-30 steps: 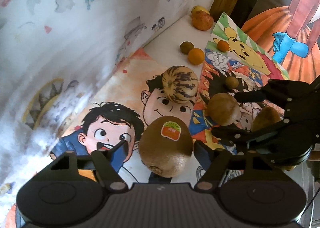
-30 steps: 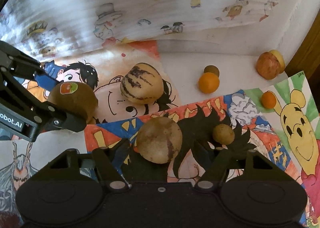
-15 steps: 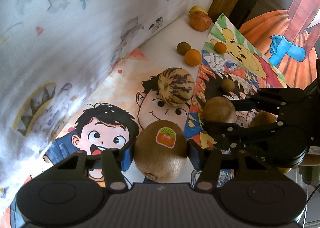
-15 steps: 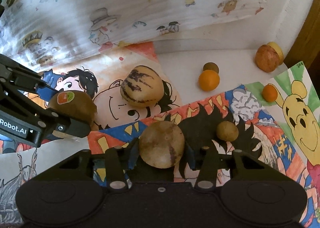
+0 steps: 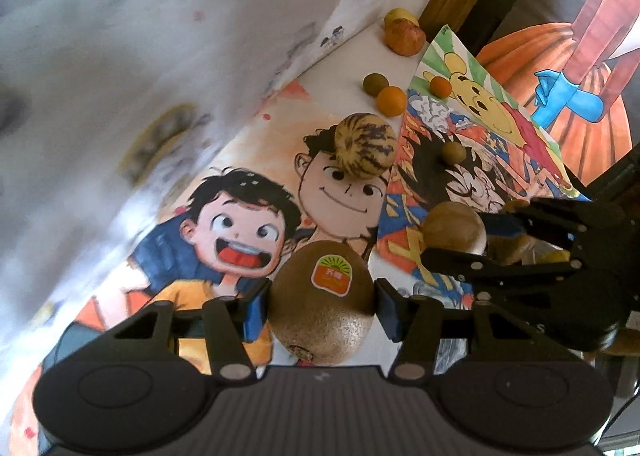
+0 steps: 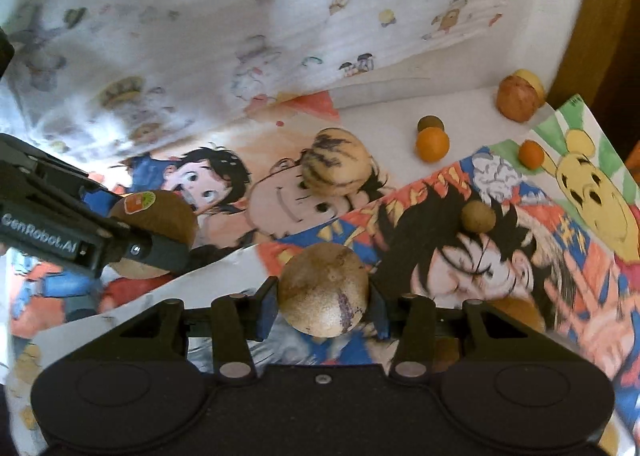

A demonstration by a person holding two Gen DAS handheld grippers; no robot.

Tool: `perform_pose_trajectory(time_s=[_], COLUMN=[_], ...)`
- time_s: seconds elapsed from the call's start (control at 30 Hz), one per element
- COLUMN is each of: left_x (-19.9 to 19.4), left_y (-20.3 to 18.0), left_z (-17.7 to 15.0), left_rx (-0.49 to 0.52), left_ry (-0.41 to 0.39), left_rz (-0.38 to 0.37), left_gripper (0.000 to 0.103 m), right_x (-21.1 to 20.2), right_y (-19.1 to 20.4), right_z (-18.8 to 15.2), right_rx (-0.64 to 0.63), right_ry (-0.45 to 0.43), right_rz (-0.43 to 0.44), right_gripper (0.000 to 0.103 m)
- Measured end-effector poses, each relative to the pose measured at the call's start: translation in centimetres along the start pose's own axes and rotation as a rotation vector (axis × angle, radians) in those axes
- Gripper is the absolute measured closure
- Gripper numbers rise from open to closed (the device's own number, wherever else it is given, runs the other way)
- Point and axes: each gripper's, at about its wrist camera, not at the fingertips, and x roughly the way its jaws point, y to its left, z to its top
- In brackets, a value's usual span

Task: Organize fruits
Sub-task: 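Close the left gripper on the kiwi while the right gripper closes on the brown fruit, then carry the kiwi and brown fruit in both grippers over the metal tray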

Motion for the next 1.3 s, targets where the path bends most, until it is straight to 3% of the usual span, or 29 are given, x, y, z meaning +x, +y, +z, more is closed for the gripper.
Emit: perform_pose_trajectory(time_s=[0.4,0.7,1.0,1.3], left_x=[-4.4,-5.9,-4.4,-1.0], left_y=[1.0,-0.4,-5.2,-12.7], left_z=[-3.3,-6.1,-7.2,-6.2], left_rx=[0.099,0.202,0.276,0.301], left_ry=[0.006,0.037,0.077,0.086], left_rz=[-0.057,-0.125,-0.205,-0.266], left_gripper=[0.044,0.044,0.044,0.044], right_x=[-6.1,-10.2,-14.1,-15.8], right_y=[6.2,7.7,3.8,-4.2], right_z=[-4.9,-10.8,-14.2,-16.4], right_rx=[0.178,0.402,0.481,0.469], right_ry=[-0.047,-0.073,-0.070,-0.043], right_rz=[-0.110,-0.226,-0.335,-0.377], right_gripper=[0.055,0.055,0.055,0.055])
